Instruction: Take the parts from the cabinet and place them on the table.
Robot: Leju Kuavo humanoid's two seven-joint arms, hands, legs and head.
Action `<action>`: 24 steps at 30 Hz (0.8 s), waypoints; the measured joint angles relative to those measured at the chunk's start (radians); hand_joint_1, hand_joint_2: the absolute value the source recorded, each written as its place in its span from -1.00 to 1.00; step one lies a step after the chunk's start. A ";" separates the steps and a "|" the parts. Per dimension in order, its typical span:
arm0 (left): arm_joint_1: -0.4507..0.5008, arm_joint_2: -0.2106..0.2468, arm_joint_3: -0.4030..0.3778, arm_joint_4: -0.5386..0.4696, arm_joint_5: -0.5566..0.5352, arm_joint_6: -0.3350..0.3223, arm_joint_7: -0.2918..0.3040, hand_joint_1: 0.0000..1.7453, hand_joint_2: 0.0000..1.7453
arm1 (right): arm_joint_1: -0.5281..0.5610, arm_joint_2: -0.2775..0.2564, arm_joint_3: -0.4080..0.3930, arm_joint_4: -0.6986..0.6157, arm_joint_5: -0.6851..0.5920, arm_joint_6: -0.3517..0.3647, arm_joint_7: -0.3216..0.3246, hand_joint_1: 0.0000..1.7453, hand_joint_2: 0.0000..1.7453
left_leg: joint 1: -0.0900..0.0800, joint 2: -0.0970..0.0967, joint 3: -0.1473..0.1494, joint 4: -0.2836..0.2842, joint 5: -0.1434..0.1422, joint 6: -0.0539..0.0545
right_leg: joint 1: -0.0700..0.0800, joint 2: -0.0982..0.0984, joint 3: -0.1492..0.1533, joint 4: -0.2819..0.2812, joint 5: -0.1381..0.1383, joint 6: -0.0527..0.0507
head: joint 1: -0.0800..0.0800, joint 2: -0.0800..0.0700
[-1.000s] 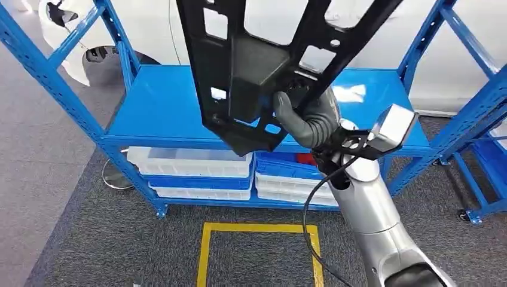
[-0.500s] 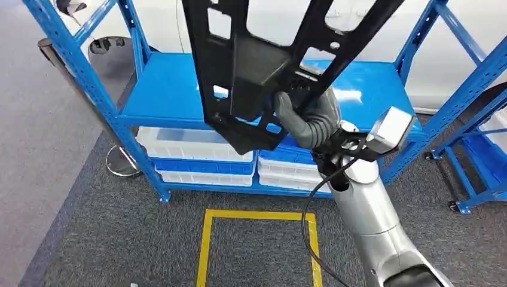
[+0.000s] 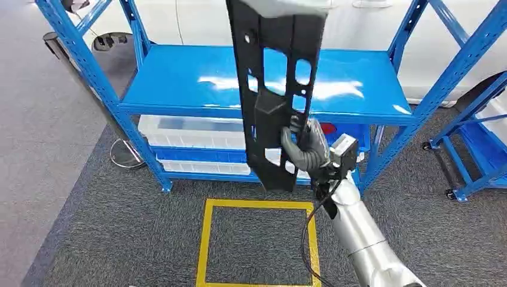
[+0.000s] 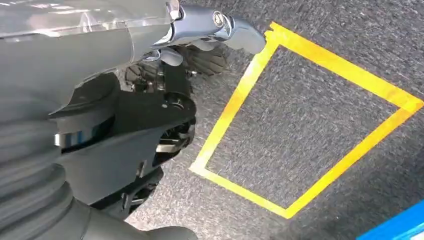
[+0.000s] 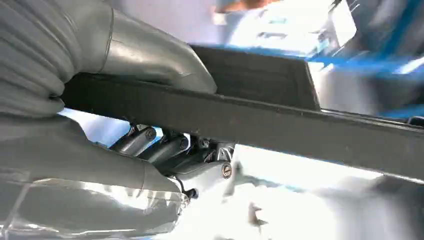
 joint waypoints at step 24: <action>0.004 0.000 0.006 0.000 -0.008 0.015 -0.006 -1.00 1.00 | 0.209 0.038 -0.220 0.727 0.179 -0.175 -0.090 1.00 1.00 | -0.004 0.001 0.086 -0.059 0.001 0.027 | -0.011 0.010 -0.038 0.042 -0.007 0.051 | 0.003 0.000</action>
